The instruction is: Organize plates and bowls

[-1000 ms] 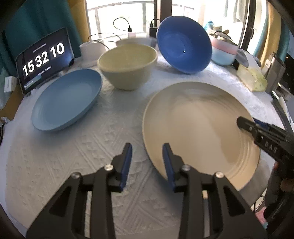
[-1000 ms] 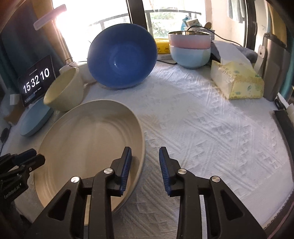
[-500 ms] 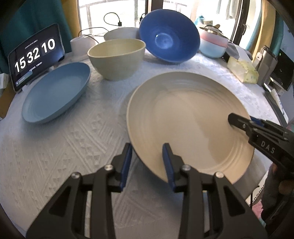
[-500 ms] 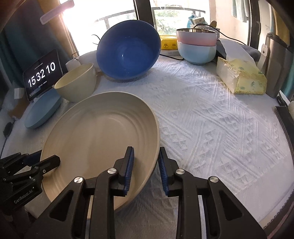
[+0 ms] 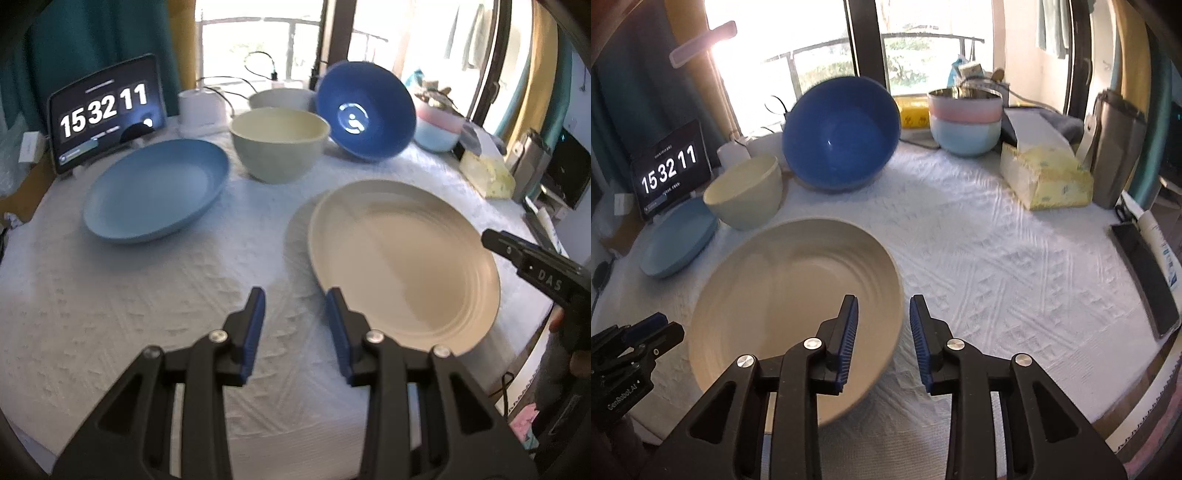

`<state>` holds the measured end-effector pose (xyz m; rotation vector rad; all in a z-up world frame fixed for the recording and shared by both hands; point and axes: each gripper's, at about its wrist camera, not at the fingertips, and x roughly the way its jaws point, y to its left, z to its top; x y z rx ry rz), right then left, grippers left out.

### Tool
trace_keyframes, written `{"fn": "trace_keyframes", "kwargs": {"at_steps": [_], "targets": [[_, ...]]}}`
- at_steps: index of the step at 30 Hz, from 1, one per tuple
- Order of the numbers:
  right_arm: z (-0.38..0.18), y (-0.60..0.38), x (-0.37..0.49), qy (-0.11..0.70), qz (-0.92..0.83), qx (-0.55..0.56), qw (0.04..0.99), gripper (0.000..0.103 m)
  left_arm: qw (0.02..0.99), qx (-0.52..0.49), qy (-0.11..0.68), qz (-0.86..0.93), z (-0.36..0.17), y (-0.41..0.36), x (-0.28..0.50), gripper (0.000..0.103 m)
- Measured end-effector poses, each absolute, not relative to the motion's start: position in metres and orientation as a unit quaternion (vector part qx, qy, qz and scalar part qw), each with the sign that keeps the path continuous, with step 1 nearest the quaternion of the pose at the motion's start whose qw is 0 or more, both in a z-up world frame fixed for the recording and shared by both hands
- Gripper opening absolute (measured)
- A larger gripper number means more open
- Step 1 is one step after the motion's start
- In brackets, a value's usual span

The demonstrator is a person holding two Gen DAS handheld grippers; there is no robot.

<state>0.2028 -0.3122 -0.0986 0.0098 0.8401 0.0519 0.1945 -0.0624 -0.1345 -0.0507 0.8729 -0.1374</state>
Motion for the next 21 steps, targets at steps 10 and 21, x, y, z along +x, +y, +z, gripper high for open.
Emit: {"fn": "trace_keyframes", "kwargs": {"at_steps": [10,21], "targets": [[-0.083,-0.264,0.201,0.392,0.053,-0.024,0.918,0.036,0.916,-0.063,0.394,-0.036,-0.122,-0.009,0.185,0.046],[-0.085,-0.207,0.211,0.395,0.093,-0.046,0.913,0.037,0.92,-0.082,0.384,-0.003,-0.12,0.042,0.186,0.046]]}}
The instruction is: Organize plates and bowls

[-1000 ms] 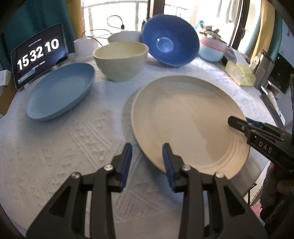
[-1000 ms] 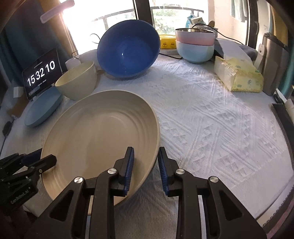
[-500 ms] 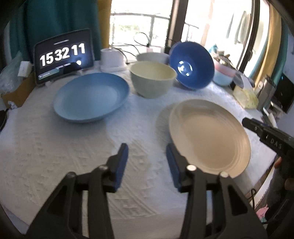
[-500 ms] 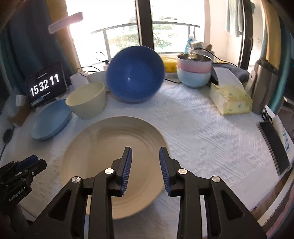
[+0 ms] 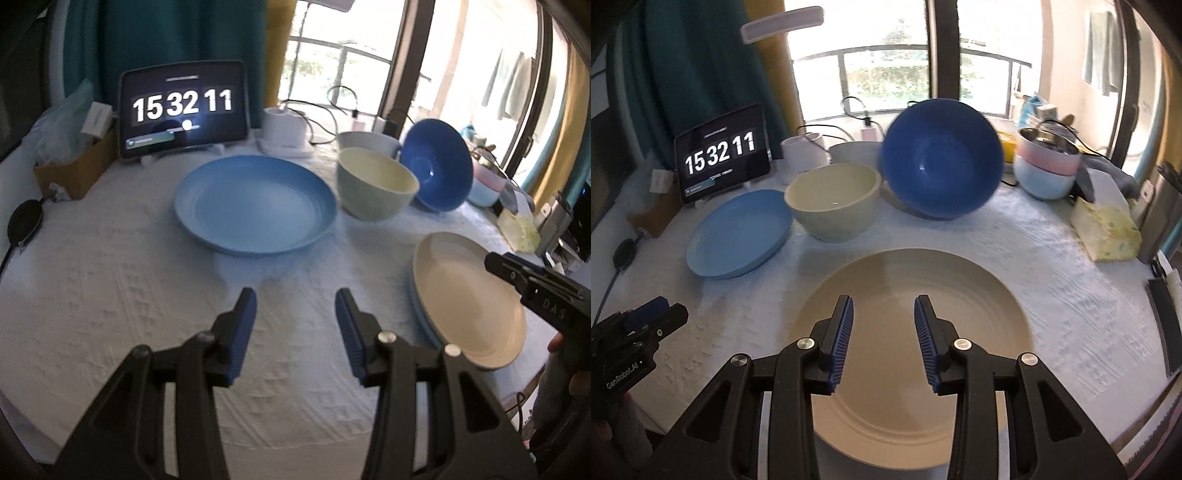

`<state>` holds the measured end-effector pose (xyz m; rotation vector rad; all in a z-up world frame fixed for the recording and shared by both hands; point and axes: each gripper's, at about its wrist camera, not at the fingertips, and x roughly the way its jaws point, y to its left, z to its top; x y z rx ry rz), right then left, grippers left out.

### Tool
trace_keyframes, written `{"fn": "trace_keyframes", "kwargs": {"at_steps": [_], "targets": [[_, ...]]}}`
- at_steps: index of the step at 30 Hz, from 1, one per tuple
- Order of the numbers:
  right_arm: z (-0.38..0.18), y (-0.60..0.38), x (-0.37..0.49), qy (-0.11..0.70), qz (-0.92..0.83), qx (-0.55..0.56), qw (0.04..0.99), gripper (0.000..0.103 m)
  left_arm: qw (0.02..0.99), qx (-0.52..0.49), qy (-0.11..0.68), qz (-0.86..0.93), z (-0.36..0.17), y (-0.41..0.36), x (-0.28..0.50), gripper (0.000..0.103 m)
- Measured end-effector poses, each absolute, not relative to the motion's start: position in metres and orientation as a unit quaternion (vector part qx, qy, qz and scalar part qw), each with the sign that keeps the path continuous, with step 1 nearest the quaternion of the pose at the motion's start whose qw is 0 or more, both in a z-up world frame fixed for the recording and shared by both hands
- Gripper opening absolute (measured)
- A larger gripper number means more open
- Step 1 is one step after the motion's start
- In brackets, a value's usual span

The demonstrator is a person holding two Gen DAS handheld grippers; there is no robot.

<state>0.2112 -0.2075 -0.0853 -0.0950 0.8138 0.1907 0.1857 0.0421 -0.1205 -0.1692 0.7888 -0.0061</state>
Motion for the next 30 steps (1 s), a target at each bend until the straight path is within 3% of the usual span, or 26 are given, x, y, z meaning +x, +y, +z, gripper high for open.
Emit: {"fn": "trace_keyframes", "kwargs": {"at_steps": [25,28,30], "targets": [[-0.096,-0.1,0.267,0.402,0.152,-0.089,0.898,0.037,0.925,-0.09,0.364,0.054,-0.119,0.132,0.24,0.046],[-0.104,-0.089,0.275,0.409,0.157,-0.1,0.893,0.039,0.925,-0.094,0.362,0.063,-0.124,0.136,0.25,0.046],[-0.109,-0.085,0.28,0.415,0.159,-0.102,0.89,0.046,0.924,-0.098,0.365,0.062,-0.127,0.137,0.257,0.046]]}}
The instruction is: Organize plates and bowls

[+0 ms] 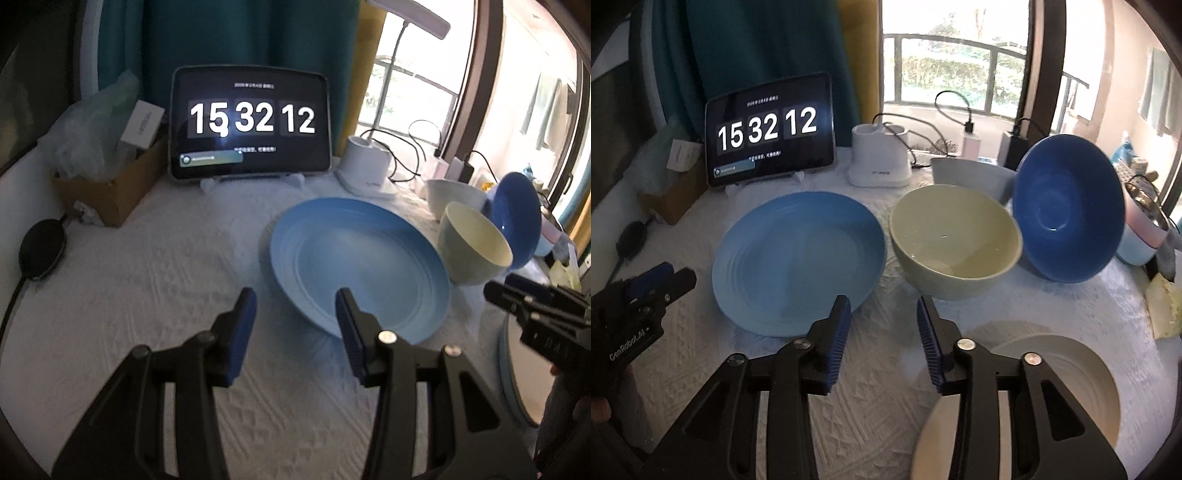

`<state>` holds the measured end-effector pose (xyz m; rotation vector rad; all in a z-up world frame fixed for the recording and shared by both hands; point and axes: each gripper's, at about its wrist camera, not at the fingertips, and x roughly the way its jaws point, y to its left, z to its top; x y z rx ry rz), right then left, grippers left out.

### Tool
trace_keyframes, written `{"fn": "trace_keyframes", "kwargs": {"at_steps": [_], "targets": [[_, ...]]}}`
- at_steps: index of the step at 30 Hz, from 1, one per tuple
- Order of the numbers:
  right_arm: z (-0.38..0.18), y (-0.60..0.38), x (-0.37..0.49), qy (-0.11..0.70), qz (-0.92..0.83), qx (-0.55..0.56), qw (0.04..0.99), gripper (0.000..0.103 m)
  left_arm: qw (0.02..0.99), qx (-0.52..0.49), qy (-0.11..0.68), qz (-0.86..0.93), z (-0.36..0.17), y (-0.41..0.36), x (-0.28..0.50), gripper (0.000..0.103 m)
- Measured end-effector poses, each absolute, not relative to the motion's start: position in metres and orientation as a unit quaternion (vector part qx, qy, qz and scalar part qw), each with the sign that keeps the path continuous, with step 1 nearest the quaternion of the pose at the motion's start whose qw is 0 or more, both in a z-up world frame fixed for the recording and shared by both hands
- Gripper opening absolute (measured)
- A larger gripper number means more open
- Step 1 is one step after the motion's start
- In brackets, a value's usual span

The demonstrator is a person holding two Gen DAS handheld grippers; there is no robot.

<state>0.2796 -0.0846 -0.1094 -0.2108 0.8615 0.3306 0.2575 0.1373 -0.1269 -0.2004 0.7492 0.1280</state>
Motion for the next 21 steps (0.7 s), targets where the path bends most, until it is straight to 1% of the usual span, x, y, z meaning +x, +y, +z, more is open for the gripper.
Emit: {"fn": "trace_keyframes", "kwargs": {"at_steps": [9,14,21], "targets": [[-0.129,-0.072,0.3,0.446,0.159,-0.091,0.876,0.047,0.911,-0.106,0.392,0.069,-0.144,0.133,0.287,0.047],[-0.143,-0.07,0.312,0.476,0.151,-0.055,0.865,0.047,0.905,-0.102,0.404,0.082,-0.153,0.135,0.296,0.047],[-0.162,-0.072,0.321,0.497,0.132,-0.036,0.857,0.047,0.896,-0.109,0.422,0.08,-0.163,0.135,0.306,0.047]]}}
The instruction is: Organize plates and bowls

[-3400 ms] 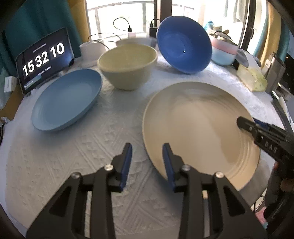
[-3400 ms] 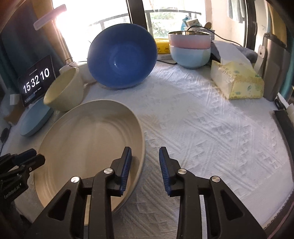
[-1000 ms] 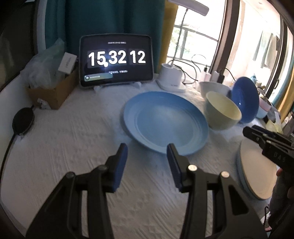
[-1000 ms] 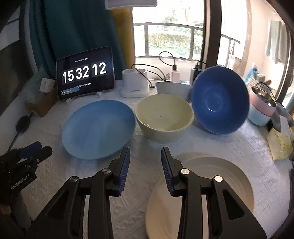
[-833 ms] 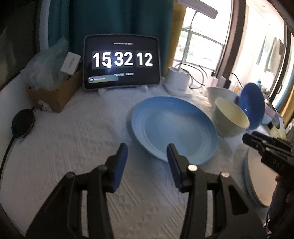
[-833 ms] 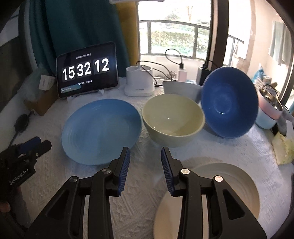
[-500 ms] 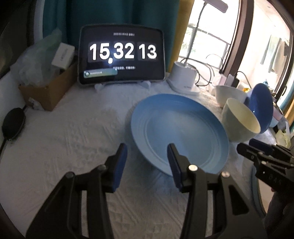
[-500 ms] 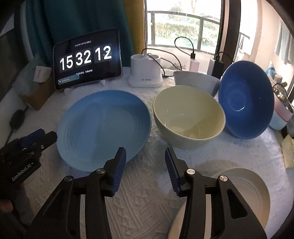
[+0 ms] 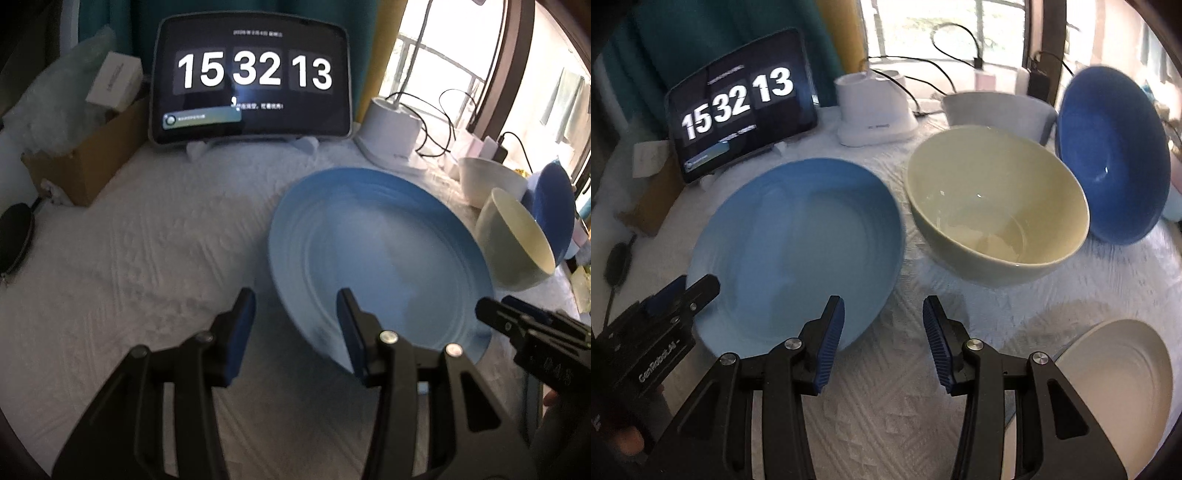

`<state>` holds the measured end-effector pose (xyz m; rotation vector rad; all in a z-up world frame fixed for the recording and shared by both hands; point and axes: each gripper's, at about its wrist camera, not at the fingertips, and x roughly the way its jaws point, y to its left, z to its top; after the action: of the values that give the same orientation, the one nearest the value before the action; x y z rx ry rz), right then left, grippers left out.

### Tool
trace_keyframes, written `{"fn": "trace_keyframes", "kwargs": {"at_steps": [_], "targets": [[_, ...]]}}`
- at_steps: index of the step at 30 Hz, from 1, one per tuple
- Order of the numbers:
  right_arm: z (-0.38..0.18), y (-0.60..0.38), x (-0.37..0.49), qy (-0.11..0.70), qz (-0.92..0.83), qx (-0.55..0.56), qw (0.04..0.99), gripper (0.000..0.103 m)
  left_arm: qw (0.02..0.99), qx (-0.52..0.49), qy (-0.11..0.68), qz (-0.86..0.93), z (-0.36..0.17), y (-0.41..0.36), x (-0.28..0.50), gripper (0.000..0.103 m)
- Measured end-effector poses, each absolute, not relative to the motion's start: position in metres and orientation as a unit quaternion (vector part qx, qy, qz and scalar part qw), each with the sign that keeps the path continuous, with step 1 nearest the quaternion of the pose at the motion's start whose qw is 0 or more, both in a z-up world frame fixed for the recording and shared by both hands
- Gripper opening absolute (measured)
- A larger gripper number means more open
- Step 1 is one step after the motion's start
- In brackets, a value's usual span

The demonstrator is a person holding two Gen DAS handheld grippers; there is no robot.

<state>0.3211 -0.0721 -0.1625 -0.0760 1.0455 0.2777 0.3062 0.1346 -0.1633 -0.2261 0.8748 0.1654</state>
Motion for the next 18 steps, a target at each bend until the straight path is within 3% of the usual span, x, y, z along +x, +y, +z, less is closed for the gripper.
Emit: {"fn": "trace_keyframes", "kwargs": {"at_steps": [10,14,18], "targets": [[-0.178,-0.072,0.33,0.519,0.123,-0.014,0.846,0.046,0.897,-0.086,0.427,0.079,-0.169,0.131,0.312,0.048],[-0.18,-0.068,0.328,0.515,0.141,-0.018,0.845,0.025,0.899,-0.087,0.424,0.069,-0.168,0.13,0.311,0.047],[-0.181,-0.061,0.324,0.508,0.149,-0.031,0.848,0.023,0.9,-0.089,0.422,0.064,-0.168,0.131,0.309,0.035]]}}
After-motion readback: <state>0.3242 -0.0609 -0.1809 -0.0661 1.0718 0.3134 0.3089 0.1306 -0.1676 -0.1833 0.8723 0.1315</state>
